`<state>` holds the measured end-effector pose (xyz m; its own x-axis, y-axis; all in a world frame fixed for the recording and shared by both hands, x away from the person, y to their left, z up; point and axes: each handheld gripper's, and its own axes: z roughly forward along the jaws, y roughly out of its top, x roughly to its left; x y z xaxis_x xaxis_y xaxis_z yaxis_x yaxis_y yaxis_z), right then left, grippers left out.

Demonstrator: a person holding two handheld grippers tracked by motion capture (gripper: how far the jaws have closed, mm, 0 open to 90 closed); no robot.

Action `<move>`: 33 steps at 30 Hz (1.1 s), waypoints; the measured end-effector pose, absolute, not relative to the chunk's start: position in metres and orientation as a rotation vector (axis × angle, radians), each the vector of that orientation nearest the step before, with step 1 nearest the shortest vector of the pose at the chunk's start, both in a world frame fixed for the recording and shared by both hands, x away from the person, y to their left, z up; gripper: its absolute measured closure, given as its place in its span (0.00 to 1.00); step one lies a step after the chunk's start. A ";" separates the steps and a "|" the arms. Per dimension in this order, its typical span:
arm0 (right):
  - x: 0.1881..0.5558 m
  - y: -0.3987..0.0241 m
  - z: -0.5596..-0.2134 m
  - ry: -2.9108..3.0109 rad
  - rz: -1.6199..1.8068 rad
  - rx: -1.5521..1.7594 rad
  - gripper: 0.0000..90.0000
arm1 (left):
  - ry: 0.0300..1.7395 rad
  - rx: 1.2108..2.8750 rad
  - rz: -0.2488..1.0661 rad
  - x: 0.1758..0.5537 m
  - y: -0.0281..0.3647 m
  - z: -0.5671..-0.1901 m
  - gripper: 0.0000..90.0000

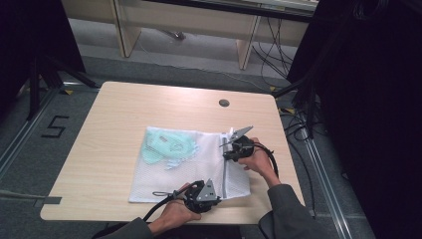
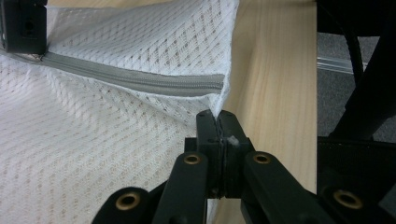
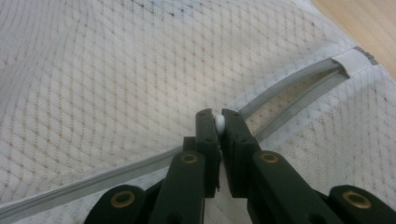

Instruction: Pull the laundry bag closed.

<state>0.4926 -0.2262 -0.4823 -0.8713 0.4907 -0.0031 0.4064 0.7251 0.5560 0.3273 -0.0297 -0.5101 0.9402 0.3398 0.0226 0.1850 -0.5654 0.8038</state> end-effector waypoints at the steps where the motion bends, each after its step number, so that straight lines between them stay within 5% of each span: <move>1: 0.493 -0.226 -0.482 2.780 0.835 0.726 0.96 | 0.375 2.185 0.215 0.327 -0.029 -0.510 0.99; 33: 0.513 -0.225 -0.482 2.719 0.819 0.793 0.96 | 0.364 2.185 0.208 0.325 -0.030 -0.509 0.99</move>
<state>0.5133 -0.2253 -0.4816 -0.8379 0.5451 -0.0293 0.4381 0.7035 0.5595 0.3248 -0.0304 -0.5089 0.9430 0.3323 0.0178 0.1841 -0.5654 0.8040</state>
